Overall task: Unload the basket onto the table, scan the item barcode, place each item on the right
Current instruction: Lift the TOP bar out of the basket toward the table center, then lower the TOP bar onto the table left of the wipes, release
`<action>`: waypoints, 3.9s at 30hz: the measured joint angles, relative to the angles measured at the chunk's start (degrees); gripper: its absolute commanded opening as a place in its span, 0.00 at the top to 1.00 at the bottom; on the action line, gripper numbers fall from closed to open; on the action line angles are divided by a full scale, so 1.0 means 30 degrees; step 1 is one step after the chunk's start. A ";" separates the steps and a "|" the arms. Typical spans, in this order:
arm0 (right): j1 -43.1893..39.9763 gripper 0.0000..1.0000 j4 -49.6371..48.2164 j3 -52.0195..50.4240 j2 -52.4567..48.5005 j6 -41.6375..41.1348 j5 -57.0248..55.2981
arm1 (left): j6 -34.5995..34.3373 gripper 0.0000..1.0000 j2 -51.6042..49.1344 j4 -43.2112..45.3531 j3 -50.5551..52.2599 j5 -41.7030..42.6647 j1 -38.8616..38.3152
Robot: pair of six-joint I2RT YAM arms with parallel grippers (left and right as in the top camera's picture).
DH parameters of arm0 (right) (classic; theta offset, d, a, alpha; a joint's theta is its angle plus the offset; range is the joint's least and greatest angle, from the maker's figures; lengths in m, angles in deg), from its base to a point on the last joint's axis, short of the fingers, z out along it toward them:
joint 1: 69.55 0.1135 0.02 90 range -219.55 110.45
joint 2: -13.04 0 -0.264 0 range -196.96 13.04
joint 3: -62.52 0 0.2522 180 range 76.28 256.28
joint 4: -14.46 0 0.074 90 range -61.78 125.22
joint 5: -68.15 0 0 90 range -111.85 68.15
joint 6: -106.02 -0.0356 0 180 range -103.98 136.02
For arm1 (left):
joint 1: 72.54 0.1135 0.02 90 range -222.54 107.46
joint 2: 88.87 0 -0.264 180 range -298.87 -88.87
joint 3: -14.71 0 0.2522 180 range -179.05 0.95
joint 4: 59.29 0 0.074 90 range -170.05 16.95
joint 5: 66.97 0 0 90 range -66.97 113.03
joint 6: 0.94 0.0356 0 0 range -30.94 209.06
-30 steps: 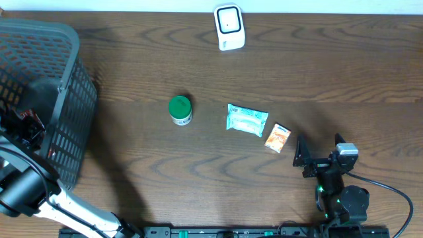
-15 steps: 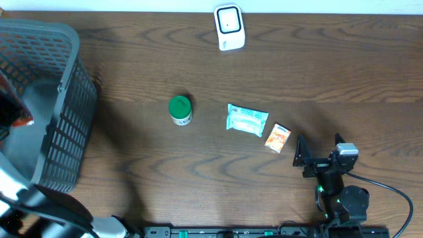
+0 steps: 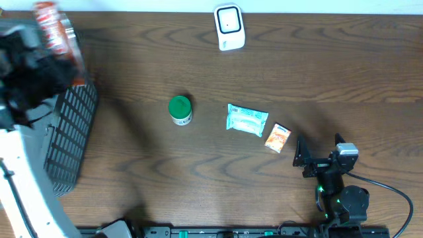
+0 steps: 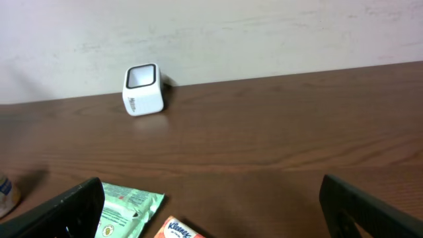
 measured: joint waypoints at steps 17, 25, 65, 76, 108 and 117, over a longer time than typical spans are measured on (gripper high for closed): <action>0.0000 0.01 0.0007 0.0000 0.0000 0.0000 0.0000 | 0.0204 0.93 -0.2951 0.0503 0.0750 -0.1945 -1.2517; 0.0000 0.01 0.0000 0.0000 0.0000 -0.0007 0.0000 | -0.1370 0.93 -0.6856 0.0845 0.1668 -0.4699 -1.5686; 0.0000 0.01 0.0000 0.0000 0.0000 0.0000 0.0000 | -1.2021 0.93 -1.2582 0.4619 0.3927 -0.9828 -1.9387; 0.0000 0.01 0.0000 0.0000 0.0000 0.0000 0.0000 | -1.2029 0.92 -1.2029 0.3963 0.4444 -1.0411 -1.9402; 0.0000 0.01 0.0007 0.0000 0.0000 0.0000 0.0000 | -1.1533 0.02 -0.6521 0.7278 0.4874 -1.2655 -1.9475; 0.0000 0.01 0.0000 0.0000 0.0000 0.0000 0.0000 | -1.0856 0.02 -0.6543 0.7970 0.4874 -1.3376 -1.9205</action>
